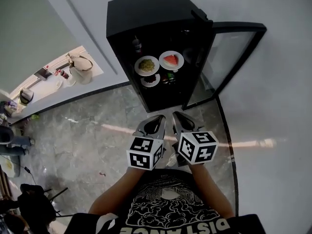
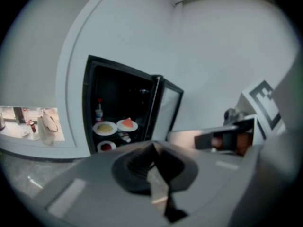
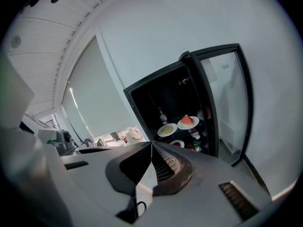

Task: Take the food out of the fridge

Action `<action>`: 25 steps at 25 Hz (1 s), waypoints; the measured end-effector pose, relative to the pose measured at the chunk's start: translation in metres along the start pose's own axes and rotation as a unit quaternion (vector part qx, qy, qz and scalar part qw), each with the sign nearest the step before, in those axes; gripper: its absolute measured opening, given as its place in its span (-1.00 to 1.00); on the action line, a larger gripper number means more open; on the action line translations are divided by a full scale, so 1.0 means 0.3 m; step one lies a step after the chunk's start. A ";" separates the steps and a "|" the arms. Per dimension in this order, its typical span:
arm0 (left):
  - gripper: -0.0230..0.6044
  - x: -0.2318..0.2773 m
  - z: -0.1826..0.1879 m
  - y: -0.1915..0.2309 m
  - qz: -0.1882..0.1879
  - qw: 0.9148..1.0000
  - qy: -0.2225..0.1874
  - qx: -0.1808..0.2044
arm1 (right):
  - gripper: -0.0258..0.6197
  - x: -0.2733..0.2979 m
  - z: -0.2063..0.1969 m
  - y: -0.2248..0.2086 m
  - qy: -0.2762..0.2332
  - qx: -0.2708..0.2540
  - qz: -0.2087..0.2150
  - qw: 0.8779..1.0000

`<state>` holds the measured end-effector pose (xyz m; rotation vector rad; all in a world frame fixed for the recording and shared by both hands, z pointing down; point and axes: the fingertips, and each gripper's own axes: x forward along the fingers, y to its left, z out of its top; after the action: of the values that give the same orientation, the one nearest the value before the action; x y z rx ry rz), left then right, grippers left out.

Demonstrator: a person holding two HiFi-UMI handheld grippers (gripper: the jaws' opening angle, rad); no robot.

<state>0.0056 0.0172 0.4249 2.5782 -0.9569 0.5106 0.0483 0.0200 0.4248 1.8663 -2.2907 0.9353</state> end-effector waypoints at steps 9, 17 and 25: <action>-0.93 0.050 0.032 -0.006 0.022 1.000 0.002 0.010 | -0.92 0.038 0.040 -0.042 -0.001 0.011 0.027 1.000; -0.93 0.126 0.070 0.023 0.017 1.000 -0.007 0.015 | -0.92 0.100 0.055 -0.098 -0.001 0.021 0.021 1.000; -0.93 0.257 0.131 0.104 -0.002 1.000 -0.011 0.012 | -0.92 0.221 0.106 -0.185 -0.002 0.045 0.001 0.999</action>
<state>0.0475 -0.0646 0.4306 2.6109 -0.9584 0.4962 0.0906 -0.0584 0.4482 1.9023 -2.2898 1.0520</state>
